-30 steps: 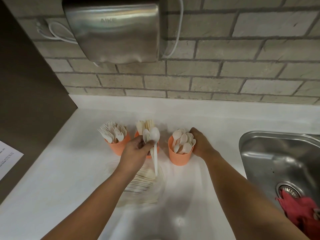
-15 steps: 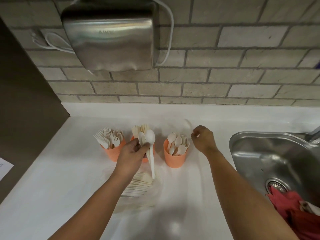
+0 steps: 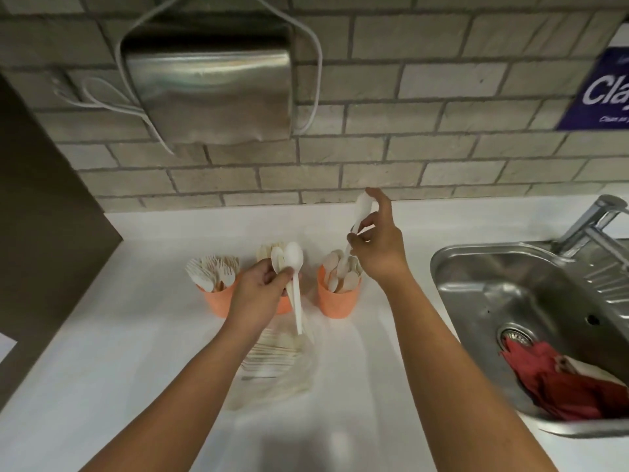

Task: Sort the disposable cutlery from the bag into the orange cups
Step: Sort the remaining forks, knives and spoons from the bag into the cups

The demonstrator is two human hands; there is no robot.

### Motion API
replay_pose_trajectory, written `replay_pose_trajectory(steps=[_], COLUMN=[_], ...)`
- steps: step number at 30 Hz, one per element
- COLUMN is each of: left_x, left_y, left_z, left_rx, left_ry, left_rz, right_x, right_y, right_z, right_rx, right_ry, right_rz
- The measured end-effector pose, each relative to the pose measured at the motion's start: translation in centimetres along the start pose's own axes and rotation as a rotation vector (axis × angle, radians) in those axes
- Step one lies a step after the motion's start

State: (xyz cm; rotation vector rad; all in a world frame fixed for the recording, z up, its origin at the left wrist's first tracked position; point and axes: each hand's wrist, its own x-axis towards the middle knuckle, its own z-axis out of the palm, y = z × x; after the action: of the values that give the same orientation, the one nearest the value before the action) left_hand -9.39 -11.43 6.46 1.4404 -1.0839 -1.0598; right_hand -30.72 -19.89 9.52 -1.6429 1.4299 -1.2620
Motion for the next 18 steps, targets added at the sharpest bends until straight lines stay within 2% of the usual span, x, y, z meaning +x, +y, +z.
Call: replay_pose_trajectory(steps=[4, 8, 11, 13, 14, 16, 18], left_x=[-0.1, -0.1, -0.3, -0.5, -0.5, -0.6, -0.7], left_y=[0.4, 0.8, 1.3, 1.5, 1.6, 1.8, 2.0], left_z=[-0.2, 0.1, 0.3, 0.4, 0.5, 0.6, 0.7], left_rx=[0.006, 0.043, 0.054, 0.067, 0.069, 0.056, 0.036], left_ry=[0.007, 0.009, 0.0, -0.012, -0.021, -0.041, -0.059], left_rz=[0.008, 0.012, 0.016, 0.032, 0.041, 0.053, 0.077], right_x=[-1.5, -2.3, -2.7, -2.8, -3.0, -3.5, -3.9], right_y=[0.0, 0.8, 1.9, 2.4, 2.1, 0.5, -1.2], right_z=[1.5, 2.3, 2.4, 2.5, 2.5, 2.3, 2.2], right_rx=[-0.115, -0.228, -0.549, -0.7, -0.654, -0.407, -0.189], right_ry=[0.029, -0.074, -0.122, -0.042, 0.009, 0.04, -0.038], right_rz=[-0.103, -0.105, -0.205, -0.279, -0.286, -0.219, -0.125])
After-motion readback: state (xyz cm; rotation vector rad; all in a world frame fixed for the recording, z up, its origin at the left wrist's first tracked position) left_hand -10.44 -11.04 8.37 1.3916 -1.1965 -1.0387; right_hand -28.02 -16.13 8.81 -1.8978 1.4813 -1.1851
